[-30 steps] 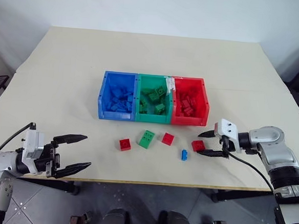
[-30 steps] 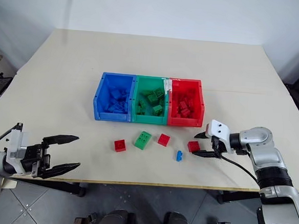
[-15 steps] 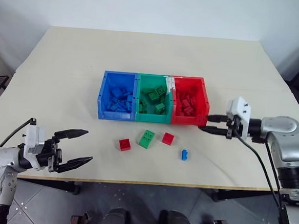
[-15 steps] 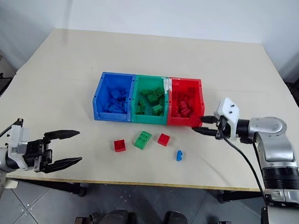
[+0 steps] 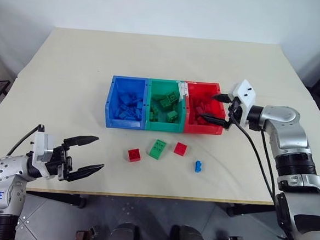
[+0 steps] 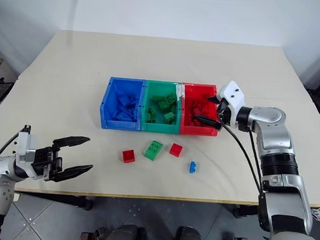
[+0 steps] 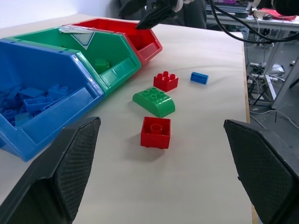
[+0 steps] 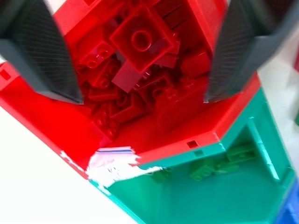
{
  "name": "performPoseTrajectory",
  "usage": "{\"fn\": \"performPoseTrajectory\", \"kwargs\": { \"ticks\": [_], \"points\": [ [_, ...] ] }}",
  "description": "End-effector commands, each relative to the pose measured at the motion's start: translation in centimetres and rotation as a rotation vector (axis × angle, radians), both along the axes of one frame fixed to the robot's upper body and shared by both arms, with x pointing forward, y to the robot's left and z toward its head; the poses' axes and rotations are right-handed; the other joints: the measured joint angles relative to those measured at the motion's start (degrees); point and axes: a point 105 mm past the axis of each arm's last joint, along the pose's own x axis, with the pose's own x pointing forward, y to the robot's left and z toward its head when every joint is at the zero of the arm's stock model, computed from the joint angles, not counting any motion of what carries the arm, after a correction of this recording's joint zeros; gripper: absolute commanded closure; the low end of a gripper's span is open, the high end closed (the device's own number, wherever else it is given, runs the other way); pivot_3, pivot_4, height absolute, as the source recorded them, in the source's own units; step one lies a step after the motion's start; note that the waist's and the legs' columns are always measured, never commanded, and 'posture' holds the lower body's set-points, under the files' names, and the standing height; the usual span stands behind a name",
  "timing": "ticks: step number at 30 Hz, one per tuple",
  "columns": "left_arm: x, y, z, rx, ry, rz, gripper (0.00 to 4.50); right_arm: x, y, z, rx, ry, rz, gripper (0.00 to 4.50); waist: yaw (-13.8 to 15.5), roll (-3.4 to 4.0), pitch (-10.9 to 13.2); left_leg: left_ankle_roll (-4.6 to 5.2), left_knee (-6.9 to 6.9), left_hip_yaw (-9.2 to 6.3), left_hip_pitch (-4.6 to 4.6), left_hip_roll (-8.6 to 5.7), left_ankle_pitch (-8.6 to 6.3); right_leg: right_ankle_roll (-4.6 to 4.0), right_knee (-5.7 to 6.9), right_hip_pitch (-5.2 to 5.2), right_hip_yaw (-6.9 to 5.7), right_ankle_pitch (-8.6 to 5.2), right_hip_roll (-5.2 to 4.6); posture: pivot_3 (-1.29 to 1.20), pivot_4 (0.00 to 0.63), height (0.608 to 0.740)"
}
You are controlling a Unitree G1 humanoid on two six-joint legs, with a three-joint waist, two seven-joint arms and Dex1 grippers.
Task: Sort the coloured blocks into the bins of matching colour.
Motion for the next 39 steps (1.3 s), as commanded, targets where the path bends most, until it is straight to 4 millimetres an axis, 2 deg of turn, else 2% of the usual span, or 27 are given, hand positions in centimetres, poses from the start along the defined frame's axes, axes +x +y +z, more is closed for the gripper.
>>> {"fn": "performPoseTrajectory", "kwargs": {
  "ticks": [1, 7, 12, 15, 18, 22, 25, 27, 28, 33, 39],
  "points": [
    [0.1, -0.1, 0.9, -0.02, -0.039, 0.0, 0.0, -2.0, -0.6, 0.7, -0.032, 0.014, 0.076, 0.04, 0.13, 0.0, 0.0, 0.01, 0.0, -0.04, 0.0, 0.0, -0.01, 0.0, 0.0, 0.01, 0.0, 0.0, 0.0, 0.0, 0.15, 0.74],
    [0.4, 0.1, 0.7, -0.017, -0.03, -0.011, 0.0, -6.8, -3.5, -1.6, -0.142, 0.119, 0.228, 0.04, 0.71, -0.01, 0.0, 0.06, 0.05, -0.08, -0.01, -0.02, -0.04, 0.0, -0.05, 0.08, -0.02, 0.0, -0.02, 0.0, 0.15, 0.74],
    [0.7, 1.0, 0.5, -0.031, -0.015, -0.017, 0.0, -8.8, -7.3, -3.0, -0.161, 0.187, 0.213, 0.04, 0.56, 0.0, 0.0, 0.08, 0.07, -0.01, 0.0, -0.01, -0.05, 0.01, -0.15, 0.12, -0.01, 0.01, 0.02, 0.0, 0.15, 0.74],
    [1.0, 2.0, 0.1, -0.007, 0.008, 0.0, 0.0, -9.9, -10.4, -3.2, -0.158, 0.235, 0.148, 0.04, 0.54, -0.01, 0.0, 0.08, 0.07, 0.03, 0.02, -0.01, -0.05, 0.01, -0.15, 0.12, -0.01, 0.01, 0.02, 0.0, 0.15, 0.74],
    [1.1, 2.5, -0.1, 0.006, 0.012, -0.002, 0.0, -11.7, -12.3, -3.4, -0.182, 0.282, 0.139, 0.04, 0.62, 0.0, 0.0, 0.08, 0.07, 0.05, 0.03, -0.01, -0.05, 0.01, -0.15, 0.11, -0.02, 0.01, 0.02, 0.0, 0.15, 0.74],
    [1.3, 2.5, 0.0, 0.007, 0.007, -0.007, 0.0, -13.3, -14.2, -3.7, -0.239, 0.331, 0.103, 0.04, 0.64, 0.0, 0.01, 0.1, 0.12, 0.03, 0.03, -0.01, -0.06, 0.02, -0.16, 0.16, -0.01, 0.01, -0.02, 0.0, 0.15, 0.74],
    [1.5, 2.3, 0.0, 0.01, 0.005, -0.014, 0.0, -13.7, -14.6, -3.7, -0.256, 0.336, 0.103, 0.04, 0.6, 0.0, 0.0, 0.09, 0.14, 0.04, 0.04, 0.01, -0.06, 0.02, -0.2, 0.18, 0.0, 0.01, -0.04, 0.0, 0.15, 0.74],
    [1.6, 2.2, 0.0, 0.009, 0.003, -0.019, 0.0, -13.8, -14.4, -3.6, -0.262, 0.33, 0.115, 0.04, 0.52, 0.01, 0.01, 0.07, 0.13, 0.04, 0.04, 0.04, -0.07, 0.02, -0.22, 0.17, 0.01, 0.01, -0.04, 0.0, 0.15, 0.74],
    [1.6, 2.1, 0.0, 0.012, 0.001, -0.026, 0.0, -13.6, -13.5, -3.9, -0.268, 0.325, 0.144, 0.04, 0.49, 0.01, 0.01, 0.07, 0.13, 0.05, 0.04, 0.04, -0.07, 0.02, -0.22, 0.16, 0.01, 0.01, -0.04, 0.0, 0.15, 0.74],
    [0.9, 2.0, -0.2, 0.053, -0.012, -0.076, 0.0, -12.7, -7.8, -5.3, -0.258, 0.275, 0.251, 0.04, 0.57, 0.0, 0.0, 0.0, 0.16, 0.06, 0.03, 0.15, -0.09, 0.02, -0.29, 0.17, 0.02, 0.01, -0.07, 0.0, 0.15, 0.74],
    [0.1, 2.4, -0.6, 0.069, 0.005, -0.081, 0.0, -11.6, -0.9, -7.9, -0.204, 0.305, 0.312, 0.04, 0.71, -0.01, 0.0, 0.01, 0.19, 0.03, -0.02, 0.09, -0.1, 0.02, -0.31, 0.15, 0.02, 0.01, -0.06, 0.0, 0.15, 0.74]
  ]
}}
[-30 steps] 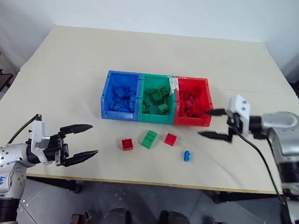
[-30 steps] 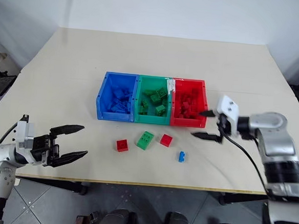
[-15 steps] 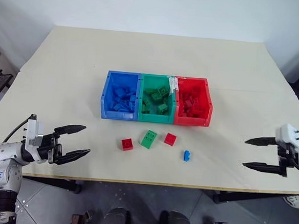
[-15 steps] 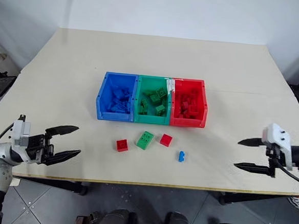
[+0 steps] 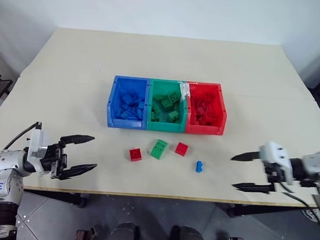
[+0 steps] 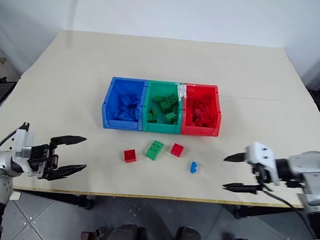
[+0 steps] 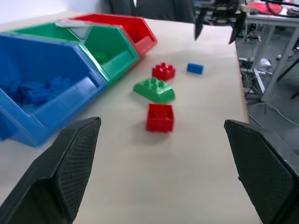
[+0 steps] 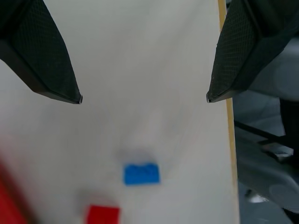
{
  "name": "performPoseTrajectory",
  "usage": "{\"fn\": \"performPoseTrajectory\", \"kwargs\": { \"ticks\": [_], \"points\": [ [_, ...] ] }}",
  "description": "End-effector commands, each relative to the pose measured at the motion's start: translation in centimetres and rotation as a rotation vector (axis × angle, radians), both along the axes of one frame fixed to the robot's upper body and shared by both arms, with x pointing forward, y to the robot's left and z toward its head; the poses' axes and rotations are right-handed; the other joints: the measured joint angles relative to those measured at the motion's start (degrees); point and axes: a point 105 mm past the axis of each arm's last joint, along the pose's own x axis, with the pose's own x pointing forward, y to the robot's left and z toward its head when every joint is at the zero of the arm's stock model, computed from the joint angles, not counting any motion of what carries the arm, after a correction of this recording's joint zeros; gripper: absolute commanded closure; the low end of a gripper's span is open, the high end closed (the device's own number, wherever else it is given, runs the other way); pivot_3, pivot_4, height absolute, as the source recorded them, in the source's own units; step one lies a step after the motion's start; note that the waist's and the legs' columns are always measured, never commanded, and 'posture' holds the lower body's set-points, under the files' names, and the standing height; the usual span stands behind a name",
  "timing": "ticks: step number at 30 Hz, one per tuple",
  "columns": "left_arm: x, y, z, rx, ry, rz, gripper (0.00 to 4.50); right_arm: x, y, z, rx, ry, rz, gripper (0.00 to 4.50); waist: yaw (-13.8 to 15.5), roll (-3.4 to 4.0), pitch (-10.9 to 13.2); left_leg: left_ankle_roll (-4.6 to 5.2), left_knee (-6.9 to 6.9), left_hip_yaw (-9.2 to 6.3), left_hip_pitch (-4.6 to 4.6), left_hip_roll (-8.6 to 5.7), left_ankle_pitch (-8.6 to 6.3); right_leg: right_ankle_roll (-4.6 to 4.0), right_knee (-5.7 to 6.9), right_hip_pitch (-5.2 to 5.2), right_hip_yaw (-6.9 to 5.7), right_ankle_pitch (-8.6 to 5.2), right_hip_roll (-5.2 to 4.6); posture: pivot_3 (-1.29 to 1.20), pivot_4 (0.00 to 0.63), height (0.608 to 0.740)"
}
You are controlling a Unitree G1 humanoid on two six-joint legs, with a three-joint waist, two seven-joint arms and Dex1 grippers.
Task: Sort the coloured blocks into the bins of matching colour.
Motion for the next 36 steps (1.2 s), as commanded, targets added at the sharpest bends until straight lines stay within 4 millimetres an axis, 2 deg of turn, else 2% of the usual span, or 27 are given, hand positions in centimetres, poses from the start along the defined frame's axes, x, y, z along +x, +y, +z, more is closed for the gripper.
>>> {"fn": "performPoseTrajectory", "kwargs": {
  "ticks": [1, 5, 10, 13, 20, 21, 25, 30, 33, 36],
  "points": [
    [-0.3, 0.3, 0.4, 0.023, -0.023, 0.004, 0.0, 1.1, 2.9, -0.6, 0.007, -0.013, -0.014, 0.04, 0.05, 0.0, 0.0, 0.0, 0.01, -0.05, -0.01, 0.0, 0.0, 0.0, 0.01, 0.0, 0.0, 0.0, -0.07, 0.0, 0.15, 0.74],
    [-0.6, 0.2, 0.5, 0.025, -0.031, 0.012, 0.0, 2.6, 3.9, -2.4, -0.042, -0.061, -0.034, 0.04, 0.04, 0.0, 0.0, 0.02, 0.05, -0.12, -0.08, -0.05, -0.02, 0.0, 0.1, -0.05, -0.03, 0.0, -0.11, 0.0, 0.15, 0.74],
    [-1.0, 0.3, 0.8, 0.025, -0.039, 0.035, 0.0, 3.1, 4.1, -3.5, -0.08, -0.067, -0.013, 0.04, -0.23, -0.09, -0.06, 0.03, 0.07, -0.15, -0.02, -0.06, -0.03, 0.0, 0.19, 0.0, -0.03, 0.0, -0.01, 0.0, 0.15, 0.74],
    [-1.2, 0.2, 0.8, 0.02, -0.044, 0.045, 0.0, 3.1, 4.3, -3.5, -0.067, -0.068, -0.005, 0.61, -0.28, -0.13, -0.08, 0.02, 0.07, -0.15, 0.01, -0.01, -0.04, 0.0, 0.19, 0.01, -0.02, 0.0, -0.03, 0.0, 0.15, 0.74],
    [-1.5, -0.1, 0.8, 0.009, -0.049, 0.055, 0.0, 3.2, 4.7, -2.3, -0.007, -0.085, -0.004, 2.88, -0.28, -0.13, -0.08, 0.01, 0.07, -0.15, 0.02, 0.01, -0.04, 0.0, 0.2, 0.01, -0.01, 0.0, -0.11, 0.0, 0.15, 0.74],
    [-1.6, -0.2, 0.7, 0.008, -0.049, 0.055, 0.0, 3.2, 4.8, -1.7, 0.014, -0.09, -0.004, 3.08, -0.27, -0.13, -0.08, 0.01, 0.07, -0.15, 0.02, 0.0, -0.04, 0.0, 0.2, 0.01, -0.01, 0.0, -0.13, 0.0, 0.15, 0.74],
    [-1.5, -0.3, 0.8, 0.006, -0.05, 0.058, 0.0, 3.0, 5.3, 1.6, 0.132, -0.094, -0.001, 3.08, -0.18, -0.03, -0.02, 0.01, 0.06, -0.15, -0.02, -0.01, -0.04, 0.0, 0.2, -0.02, -0.02, 0.0, -0.2, 0.0, 0.15, 0.74],
    [-1.3, -0.3, 0.9, -0.001, -0.052, 0.062, 0.0, 4.5, 6.8, 6.5, 0.247, -0.157, -0.026, 3.08, -0.25, -0.02, -0.01, 0.02, 0.07, -0.14, -0.03, -0.02, -0.04, 0.0, 0.19, -0.04, -0.03, 0.0, -0.24, 0.0, 0.15, 0.74],
    [-1.1, -0.3, 0.9, -0.006, -0.057, 0.066, 0.0, 6.0, 9.0, 8.4, 0.296, -0.211, -0.025, 3.08, -0.54, -0.02, -0.01, -0.01, 0.03, -0.15, -0.01, 0.02, -0.06, 0.0, 0.23, -0.09, -0.04, 0.0, -0.2, 0.0, 0.15, 0.74],
    [-1.1, -0.4, 0.9, -0.009, -0.059, 0.068, 0.0, 7.6, 11.7, 9.6, 0.343, -0.254, -0.017, 3.08, -1.15, -0.02, -0.01, -0.02, 0.0, -0.15, -0.01, 0.0, -0.06, 0.0, 0.37, -0.15, -0.04, 0.0, -0.21, 0.0, 0.15, 0.74]
  ]
}}
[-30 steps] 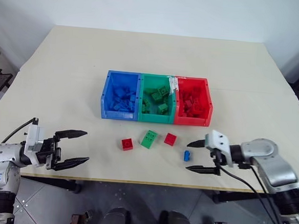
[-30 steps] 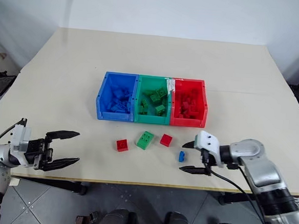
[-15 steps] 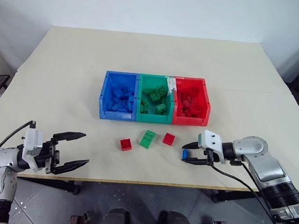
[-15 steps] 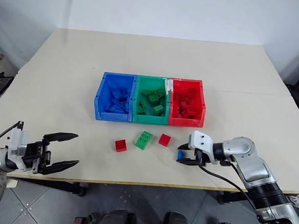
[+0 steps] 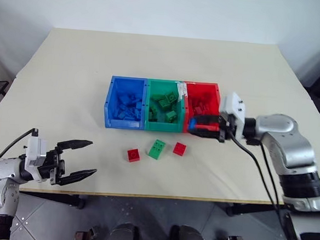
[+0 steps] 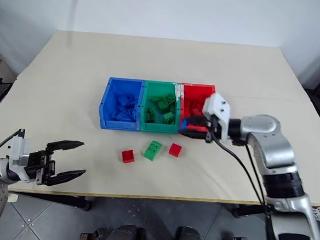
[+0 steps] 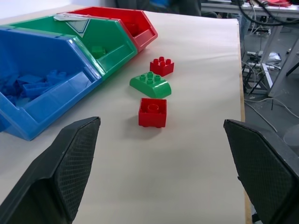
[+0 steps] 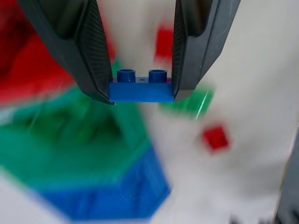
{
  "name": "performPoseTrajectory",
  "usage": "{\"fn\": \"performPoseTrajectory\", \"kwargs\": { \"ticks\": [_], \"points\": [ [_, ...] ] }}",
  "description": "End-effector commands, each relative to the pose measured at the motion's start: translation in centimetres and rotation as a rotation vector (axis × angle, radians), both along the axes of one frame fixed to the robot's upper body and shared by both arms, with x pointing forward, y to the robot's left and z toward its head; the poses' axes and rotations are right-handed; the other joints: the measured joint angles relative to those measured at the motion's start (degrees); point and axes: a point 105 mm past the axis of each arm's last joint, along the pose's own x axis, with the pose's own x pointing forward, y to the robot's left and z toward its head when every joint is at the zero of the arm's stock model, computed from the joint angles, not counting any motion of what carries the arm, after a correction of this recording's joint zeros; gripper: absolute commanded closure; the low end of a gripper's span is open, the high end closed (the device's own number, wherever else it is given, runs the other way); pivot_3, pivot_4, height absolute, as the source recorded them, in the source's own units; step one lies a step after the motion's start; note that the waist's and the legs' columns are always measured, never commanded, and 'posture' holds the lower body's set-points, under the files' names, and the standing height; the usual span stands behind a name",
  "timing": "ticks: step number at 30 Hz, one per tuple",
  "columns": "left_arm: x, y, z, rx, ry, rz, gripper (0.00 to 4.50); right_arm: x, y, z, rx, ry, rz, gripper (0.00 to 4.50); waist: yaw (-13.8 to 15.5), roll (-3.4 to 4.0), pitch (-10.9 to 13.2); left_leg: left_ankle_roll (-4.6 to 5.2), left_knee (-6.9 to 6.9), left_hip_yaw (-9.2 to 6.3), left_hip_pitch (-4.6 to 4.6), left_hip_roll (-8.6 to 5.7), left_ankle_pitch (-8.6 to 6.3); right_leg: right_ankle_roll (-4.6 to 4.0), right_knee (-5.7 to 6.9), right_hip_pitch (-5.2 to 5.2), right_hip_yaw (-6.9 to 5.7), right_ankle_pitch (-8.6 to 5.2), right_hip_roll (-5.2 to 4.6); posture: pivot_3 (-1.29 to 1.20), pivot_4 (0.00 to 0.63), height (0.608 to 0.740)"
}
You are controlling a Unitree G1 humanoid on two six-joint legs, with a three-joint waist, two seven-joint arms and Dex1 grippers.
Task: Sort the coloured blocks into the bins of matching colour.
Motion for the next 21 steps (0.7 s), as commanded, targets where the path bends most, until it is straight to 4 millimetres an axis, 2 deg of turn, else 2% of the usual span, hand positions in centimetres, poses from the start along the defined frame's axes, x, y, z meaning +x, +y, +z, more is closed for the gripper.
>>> {"fn": "performPoseTrajectory", "kwargs": {
  "ticks": [1, 6, 10, 13, 18, 21],
  "points": [
    [0.0, -0.1, 0.6, -0.016, -0.033, 0.002, 0.0, 1.6, 2.3, 0.8, 0.029, -0.042, -0.013, 3.08, -0.48, 0.0, 0.0, 0.0, -0.01, 0.0, -0.01, -0.01, 0.0, 0.0, 0.07, -0.03, 0.0, 0.0, 0.0, 0.0, 0.15, 0.74],
    [0.1, -0.2, 0.9, -0.021, -0.048, 0.013, 0.0, 3.9, 6.7, 1.8, 0.091, -0.102, -0.005, 3.08, -0.84, 0.0, 0.0, 0.01, 0.02, -0.17, -0.01, -0.11, 0.0, 0.0, 0.38, -0.08, 0.01, 0.0, 0.25, 0.0, 0.15, 0.74],
    [0.1, 0.2, 1.3, -0.009, -0.058, 0.021, 0.0, 4.4, 11.2, 3.1, 0.158, -0.135, 0.045, 3.08, -1.12, 0.01, 0.01, -0.01, 0.01, -0.24, -0.01, -0.08, 0.01, 0.0, 0.51, -0.13, 0.02, 0.0, 0.32, 0.0, 0.15, 0.74],
    [0.2, 0.5, 1.5, -0.002, -0.065, 0.031, 0.0, 4.7, 13.7, 3.8, 0.19, -0.154, 0.057, 3.08, -1.23, 0.01, 0.01, -0.02, 0.01, -0.33, -0.01, -0.09, 0.01, 0.0, 0.66, -0.18, 0.04, 0.0, 0.35, 0.0, 0.15, 0.74],
    [0.2, 0.6, 1.6, -0.001, -0.069, 0.037, 0.0, 4.9, 16.0, 4.9, 0.241, -0.174, 0.061, 3.08, -1.17, 0.0, 0.01, -0.02, 0.02, -0.55, -0.01, -0.15, 0.01, 0.0, 0.91, -0.22, 0.14, 0.0, 0.35, 0.0, 0.15, 0.74],
    [0.3, 0.6, 1.6, -0.003, -0.071, 0.041, 0.0, 5.1, 17.0, 5.2, 0.263, -0.187, 0.033, 2.05, -1.27, 0.0, 0.01, -0.03, 0.02, -0.6, -0.02, -0.17, 0.01, 0.0, 0.92, -0.22, 0.18, 0.0, 0.36, 0.0, 0.15, 0.74]
  ]
}}
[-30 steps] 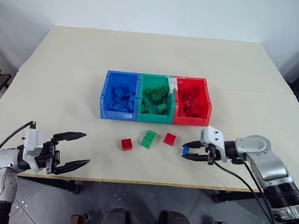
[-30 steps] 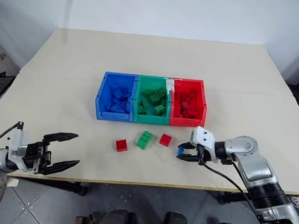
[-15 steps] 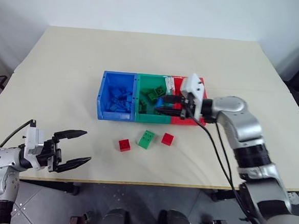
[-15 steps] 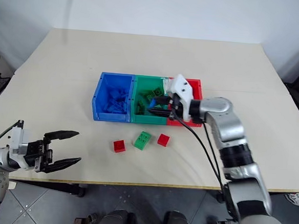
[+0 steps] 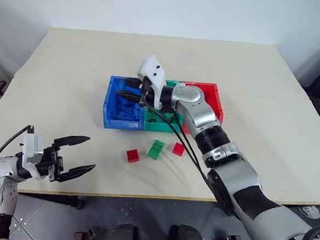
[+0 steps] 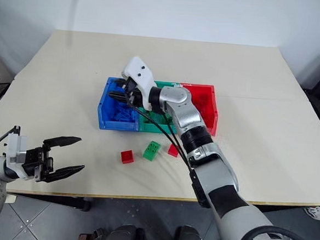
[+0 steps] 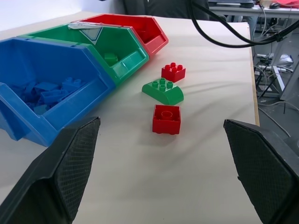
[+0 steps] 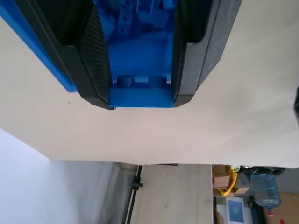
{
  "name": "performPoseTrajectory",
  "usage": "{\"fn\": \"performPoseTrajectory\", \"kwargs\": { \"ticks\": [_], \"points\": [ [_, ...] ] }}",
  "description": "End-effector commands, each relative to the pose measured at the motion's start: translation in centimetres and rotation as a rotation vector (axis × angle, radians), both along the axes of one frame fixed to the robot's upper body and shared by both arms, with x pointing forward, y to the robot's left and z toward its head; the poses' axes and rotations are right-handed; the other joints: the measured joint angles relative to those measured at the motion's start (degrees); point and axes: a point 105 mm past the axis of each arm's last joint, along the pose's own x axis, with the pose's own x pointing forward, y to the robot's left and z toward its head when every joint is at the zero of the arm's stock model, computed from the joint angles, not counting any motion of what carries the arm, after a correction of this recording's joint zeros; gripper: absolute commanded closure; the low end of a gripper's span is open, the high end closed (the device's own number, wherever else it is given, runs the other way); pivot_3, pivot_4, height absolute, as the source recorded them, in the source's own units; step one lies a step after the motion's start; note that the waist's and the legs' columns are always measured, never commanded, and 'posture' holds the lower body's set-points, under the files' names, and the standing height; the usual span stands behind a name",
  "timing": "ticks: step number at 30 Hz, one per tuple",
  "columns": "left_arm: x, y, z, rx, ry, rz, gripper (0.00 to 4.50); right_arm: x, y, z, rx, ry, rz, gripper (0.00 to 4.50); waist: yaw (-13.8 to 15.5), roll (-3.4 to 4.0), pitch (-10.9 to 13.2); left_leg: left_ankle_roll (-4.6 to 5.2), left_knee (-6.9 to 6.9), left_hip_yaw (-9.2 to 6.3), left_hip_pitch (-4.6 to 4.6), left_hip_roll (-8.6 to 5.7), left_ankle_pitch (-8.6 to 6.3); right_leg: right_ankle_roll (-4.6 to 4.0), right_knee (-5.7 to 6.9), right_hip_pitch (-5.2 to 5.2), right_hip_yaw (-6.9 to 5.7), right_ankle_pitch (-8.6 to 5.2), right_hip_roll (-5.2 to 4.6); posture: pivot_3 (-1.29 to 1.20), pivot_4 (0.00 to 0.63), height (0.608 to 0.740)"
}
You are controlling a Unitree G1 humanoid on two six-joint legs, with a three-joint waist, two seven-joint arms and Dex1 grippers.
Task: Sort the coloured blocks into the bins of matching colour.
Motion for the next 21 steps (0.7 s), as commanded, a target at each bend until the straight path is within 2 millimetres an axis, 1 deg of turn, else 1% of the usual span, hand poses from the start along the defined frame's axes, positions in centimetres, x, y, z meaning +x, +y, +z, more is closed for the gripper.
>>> {"fn": "performPoseTrajectory", "kwargs": {
  "ticks": [1, 3, 5, 10, 12, 15, 16, 19, 21],
  "points": [
    [0.0, 0.3, 0.9, 0.002, -0.042, 0.009, 0.0, 0.4, 0.7, 1.8, 0.054, -0.056, -0.043, 1.69, -0.14, 0.01, 0.01, -0.01, 0.0, -0.01, 0.0, 0.0, 0.0, 0.0, 0.01, 0.0, 0.01, 0.0, 0.0, 0.0, 0.15, 0.74],
    [0.0, 0.2, 0.8, 0.002, -0.041, 0.01, 0.0, 0.8, 0.8, 1.8, 0.056, -0.077, -0.077, 1.0, -0.28, 0.02, 0.01, -0.02, -0.01, -0.02, 0.0, 0.01, 0.0, 0.0, 0.02, -0.01, 0.01, 0.0, 0.02, 0.0, 0.15, 0.74],
    [0.1, 0.3, 0.8, -0.001, -0.044, 0.011, 0.0, 1.3, 0.2, 2.0, 0.066, -0.086, -0.111, 0.35, -0.4, 0.02, 0.01, -0.02, -0.03, -0.03, 0.0, 0.01, 0.0, 0.0, 0.03, -0.02, 0.02, 0.0, 0.02, 0.0, 0.15, 0.74],
    [0.2, 0.7, 0.7, -0.007, -0.046, 0.028, 0.0, 2.2, -3.2, 1.5, 0.037, -0.103, -0.132, 0.35, -0.4, 0.02, 0.01, -0.02, -0.03, -0.08, -0.02, 0.0, 0.0, 0.0, 0.02, -0.01, 0.19, 0.0, 0.04, 0.0, 0.15, 0.74],
    [0.2, 0.9, 0.8, -0.013, -0.051, 0.039, 0.0, 2.0, -4.3, 1.3, 0.021, -0.114, -0.103, 0.35, -0.41, 0.0, 0.0, -0.02, -0.03, -0.08, -0.02, 0.0, 0.0, 0.0, 0.0, -0.01, 0.41, 0.0, 0.05, 0.0, 0.15, 0.74],
    [0.0, 1.4, 0.7, -0.018, -0.053, 0.056, 0.0, 1.0, -7.3, 0.6, -0.015, -0.103, -0.028, 0.35, -0.56, -0.01, 0.0, -0.02, -0.05, -0.09, -0.02, 0.01, 0.0, 0.0, -0.04, -0.02, 0.88, 0.0, 0.05, 0.0, 0.15, 0.74],
    [-0.1, 1.5, 0.7, -0.018, -0.052, 0.057, 0.0, 0.7, -8.0, 0.4, -0.025, -0.098, -0.011, 0.35, -0.63, -0.01, 0.0, -0.02, -0.06, -0.1, -0.02, 0.01, -0.01, 0.0, -0.04, -0.03, 1.01, 0.0, 0.05, 0.0, 0.15, 0.74],
    [-0.3, 2.0, 0.4, -0.017, -0.043, 0.065, 0.0, -0.7, -12.3, -2.2, -0.147, -0.021, 0.049, 0.35, -0.62, -0.02, 0.01, -0.02, -0.06, -0.11, -0.02, 0.0, -0.01, 0.01, -0.08, -0.01, 1.14, 0.0, 0.04, 0.0, 0.15, 0.74],
    [-0.4, 2.2, 0.2, -0.015, -0.038, 0.069, 0.0, -1.8, -15.2, -3.4, -0.197, 0.032, 0.074, 0.35, -0.26, -0.01, 0.01, -0.01, -0.05, -0.15, -0.01, 0.0, -0.01, 0.02, -0.14, 0.04, 1.17, 0.01, 0.03, 0.0, 0.15, 0.74]
  ]
}}
